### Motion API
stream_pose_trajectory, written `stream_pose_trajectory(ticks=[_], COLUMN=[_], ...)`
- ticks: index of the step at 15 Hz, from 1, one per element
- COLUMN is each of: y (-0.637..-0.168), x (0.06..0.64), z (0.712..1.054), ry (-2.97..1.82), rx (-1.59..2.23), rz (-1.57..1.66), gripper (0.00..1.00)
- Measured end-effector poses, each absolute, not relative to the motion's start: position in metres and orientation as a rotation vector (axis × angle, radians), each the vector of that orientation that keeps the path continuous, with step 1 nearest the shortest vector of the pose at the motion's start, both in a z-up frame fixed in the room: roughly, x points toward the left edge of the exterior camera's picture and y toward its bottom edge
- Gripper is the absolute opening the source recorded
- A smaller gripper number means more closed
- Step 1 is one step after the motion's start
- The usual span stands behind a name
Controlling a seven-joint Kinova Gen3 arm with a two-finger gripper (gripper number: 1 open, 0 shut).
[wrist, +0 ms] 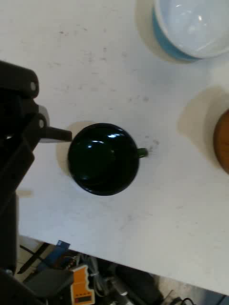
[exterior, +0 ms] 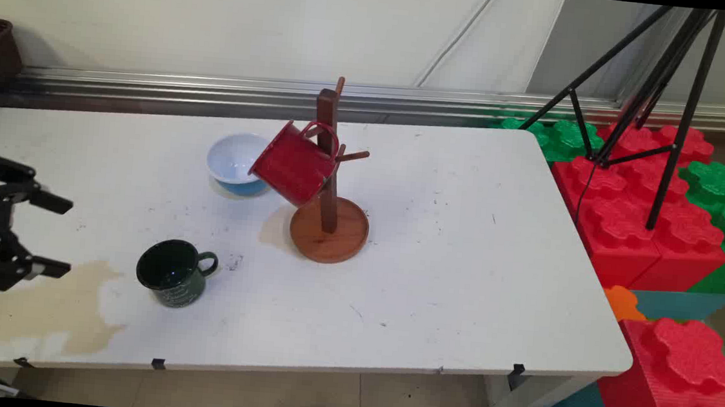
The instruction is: Pick up the red mug from the rack
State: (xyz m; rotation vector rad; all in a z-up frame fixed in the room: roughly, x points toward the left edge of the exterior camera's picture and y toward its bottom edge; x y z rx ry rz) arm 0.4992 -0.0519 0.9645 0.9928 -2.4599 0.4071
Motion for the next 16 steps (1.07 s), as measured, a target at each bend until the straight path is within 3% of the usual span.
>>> stream_pose_trajectory(ticks=[16], y=[-0.144], x=[0.446], z=[0.982], ry=[-2.203], rx=[0.964], rz=[0.416], gripper=[1.0])
